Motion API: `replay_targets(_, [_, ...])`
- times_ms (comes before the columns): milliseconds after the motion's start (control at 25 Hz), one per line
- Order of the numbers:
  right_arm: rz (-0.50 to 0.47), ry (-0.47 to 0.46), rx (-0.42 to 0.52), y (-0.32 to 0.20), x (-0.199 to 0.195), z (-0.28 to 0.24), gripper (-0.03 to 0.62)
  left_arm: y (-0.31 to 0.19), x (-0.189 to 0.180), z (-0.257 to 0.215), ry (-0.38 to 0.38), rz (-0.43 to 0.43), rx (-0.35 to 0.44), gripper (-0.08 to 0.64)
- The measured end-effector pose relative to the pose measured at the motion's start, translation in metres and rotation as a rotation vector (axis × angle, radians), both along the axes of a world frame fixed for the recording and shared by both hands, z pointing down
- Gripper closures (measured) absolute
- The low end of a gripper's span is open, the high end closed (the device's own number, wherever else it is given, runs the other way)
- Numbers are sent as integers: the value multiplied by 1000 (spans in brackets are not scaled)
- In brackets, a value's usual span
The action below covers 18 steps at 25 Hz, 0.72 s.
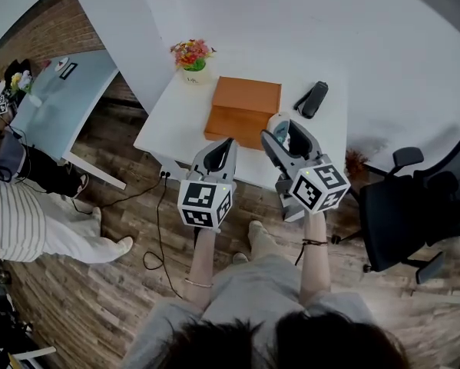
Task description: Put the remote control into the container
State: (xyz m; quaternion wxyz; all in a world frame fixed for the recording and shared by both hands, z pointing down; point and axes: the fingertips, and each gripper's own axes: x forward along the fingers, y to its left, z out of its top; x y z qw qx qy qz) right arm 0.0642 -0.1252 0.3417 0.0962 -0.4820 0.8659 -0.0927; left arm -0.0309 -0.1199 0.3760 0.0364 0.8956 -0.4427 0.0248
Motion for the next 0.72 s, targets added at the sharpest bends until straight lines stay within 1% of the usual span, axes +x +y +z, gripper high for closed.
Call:
replay_targets(160, [-18,-27,3,-36,4,-6,311,-32,5,-1,-7,-4,-3,557])
replay_targets(360, [-54,-36,-4,-71,1,-10,311,-67,4,-4,15,-28,-10,557])
replay_targets(480, [-67,-37,-23,-87,3,1,310,-84,8,5,20,-33,-27,557])
replay_targets(720, [-94,-10,-69,-125,1,24,311,-117,8,28,25,-55,-68,557])
